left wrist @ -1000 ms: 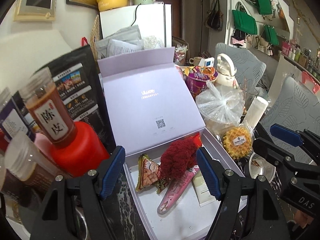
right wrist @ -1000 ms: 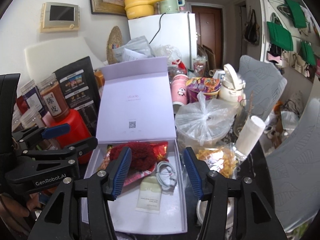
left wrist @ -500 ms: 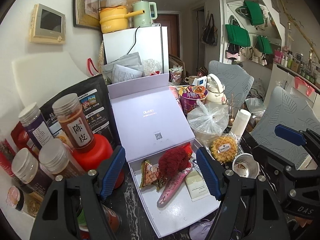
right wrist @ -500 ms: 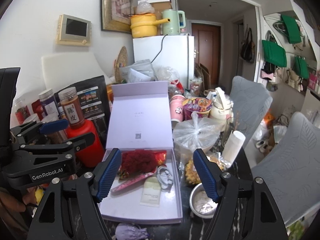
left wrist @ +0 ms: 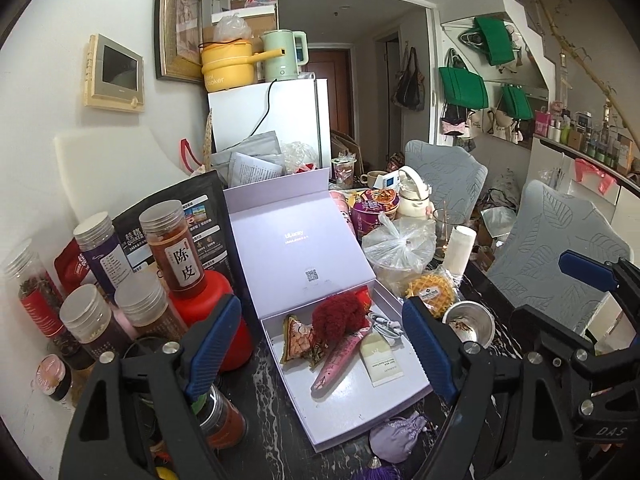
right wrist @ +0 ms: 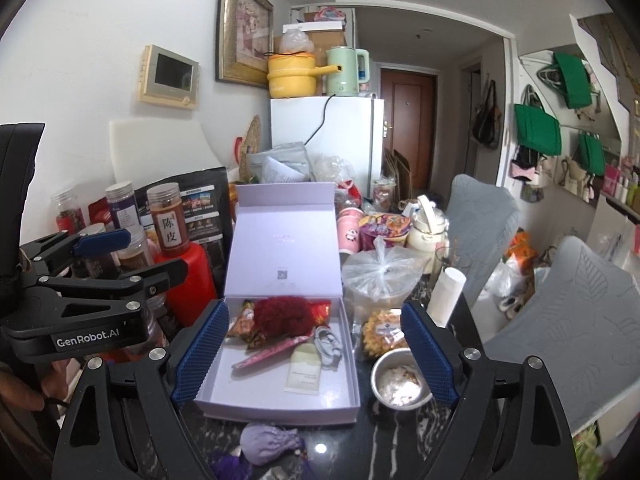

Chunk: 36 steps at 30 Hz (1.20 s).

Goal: Organize soft objects
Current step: 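Withdraw both tools from the box toward the sachet and foil bag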

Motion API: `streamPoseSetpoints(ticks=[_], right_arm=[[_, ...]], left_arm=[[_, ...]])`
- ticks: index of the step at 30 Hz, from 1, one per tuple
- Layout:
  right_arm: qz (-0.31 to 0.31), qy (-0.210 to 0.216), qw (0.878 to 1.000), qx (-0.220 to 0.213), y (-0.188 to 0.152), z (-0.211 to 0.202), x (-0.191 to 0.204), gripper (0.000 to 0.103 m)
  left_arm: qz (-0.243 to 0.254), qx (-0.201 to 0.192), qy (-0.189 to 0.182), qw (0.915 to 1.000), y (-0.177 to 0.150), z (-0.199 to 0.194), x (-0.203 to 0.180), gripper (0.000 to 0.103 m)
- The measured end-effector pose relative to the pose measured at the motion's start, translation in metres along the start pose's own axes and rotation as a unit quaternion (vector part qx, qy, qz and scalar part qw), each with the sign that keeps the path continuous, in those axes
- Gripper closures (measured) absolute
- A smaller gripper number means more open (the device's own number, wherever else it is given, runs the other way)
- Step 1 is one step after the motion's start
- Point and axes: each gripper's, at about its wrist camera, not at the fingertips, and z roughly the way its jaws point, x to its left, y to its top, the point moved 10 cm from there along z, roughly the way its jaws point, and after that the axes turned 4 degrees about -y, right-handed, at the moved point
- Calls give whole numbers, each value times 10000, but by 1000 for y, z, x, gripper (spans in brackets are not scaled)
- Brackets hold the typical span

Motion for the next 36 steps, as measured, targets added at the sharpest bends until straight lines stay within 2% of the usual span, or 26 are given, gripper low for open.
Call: streamPoseSetpoints(ticks=[8, 16, 21, 31, 36], right_arm=[[30, -57, 10000, -21, -22, -27, 2, 13], [-13, -111, 9998, 139, -52, -41, 9, 12], [78, -126, 9995, 267, -72, -46, 11, 12], [317, -151, 9970, 696, -118, -39, 17, 12], [374, -127, 9943, 989, -145, -26, 25, 12]], left_arm=[[-17, 75, -434, 9990, -25, -20, -15, 20], [-61, 174, -536, 9984, -57, -32, -19, 20], [-44, 324, -763, 9965, -78, -35, -25, 20], [-16, 739, -871, 9935, -122, -26, -28, 20], [49, 929, -795, 9925, -144, -18, -24, 20]])
